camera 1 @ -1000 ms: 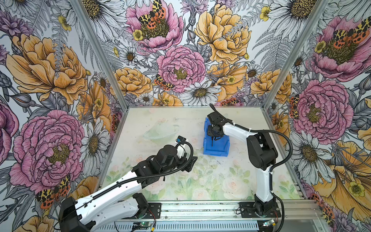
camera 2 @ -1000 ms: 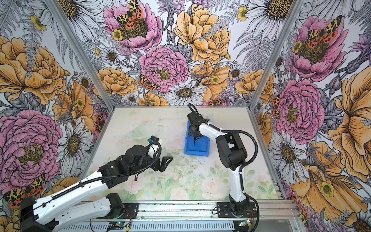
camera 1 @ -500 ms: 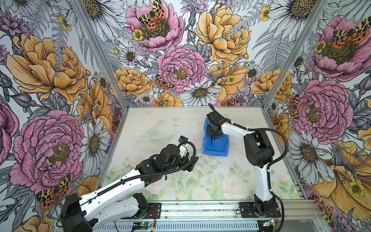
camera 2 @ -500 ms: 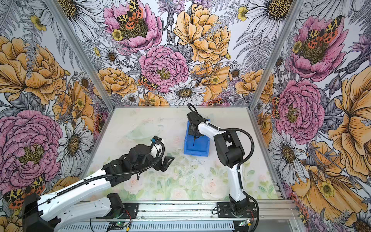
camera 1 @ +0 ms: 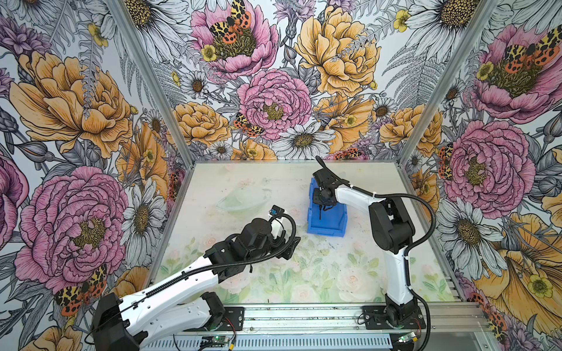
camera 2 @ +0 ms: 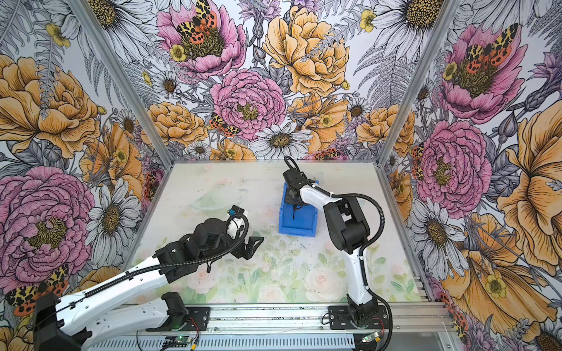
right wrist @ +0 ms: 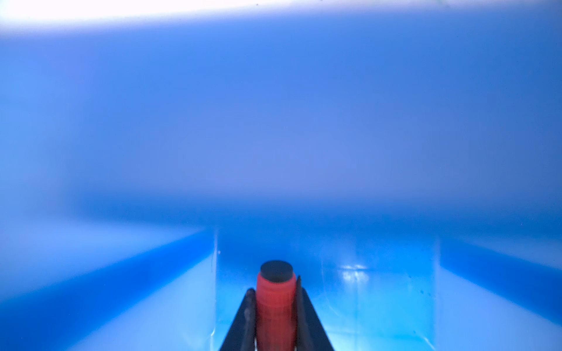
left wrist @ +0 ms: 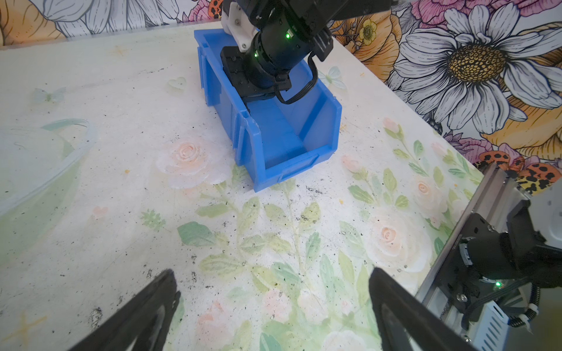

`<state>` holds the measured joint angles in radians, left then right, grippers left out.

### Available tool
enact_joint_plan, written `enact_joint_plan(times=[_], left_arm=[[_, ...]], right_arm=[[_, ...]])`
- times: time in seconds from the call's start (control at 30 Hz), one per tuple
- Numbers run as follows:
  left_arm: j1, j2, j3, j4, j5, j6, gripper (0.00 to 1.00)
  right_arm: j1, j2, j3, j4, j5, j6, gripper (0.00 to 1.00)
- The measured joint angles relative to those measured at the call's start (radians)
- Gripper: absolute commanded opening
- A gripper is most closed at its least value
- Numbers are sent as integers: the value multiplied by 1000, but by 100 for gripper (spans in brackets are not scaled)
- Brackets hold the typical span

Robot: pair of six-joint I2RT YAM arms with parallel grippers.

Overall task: Put the screwdriver in the bin
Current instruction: 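Lower the screwdriver into the blue bin and open the right gripper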

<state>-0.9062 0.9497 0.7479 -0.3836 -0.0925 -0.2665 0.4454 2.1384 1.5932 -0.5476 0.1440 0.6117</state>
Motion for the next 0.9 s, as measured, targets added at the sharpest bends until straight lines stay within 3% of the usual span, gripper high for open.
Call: enact_joint_plan(times=[0.6,0.9], left_arm=[[0,-99,-31,5,-4,-45,99],[-2,-172,-53,-24,-23,-55,99]], right_arm=[[0,-18,-20,6,0,1,32],[2,-128,-70,0,10,19,36]])
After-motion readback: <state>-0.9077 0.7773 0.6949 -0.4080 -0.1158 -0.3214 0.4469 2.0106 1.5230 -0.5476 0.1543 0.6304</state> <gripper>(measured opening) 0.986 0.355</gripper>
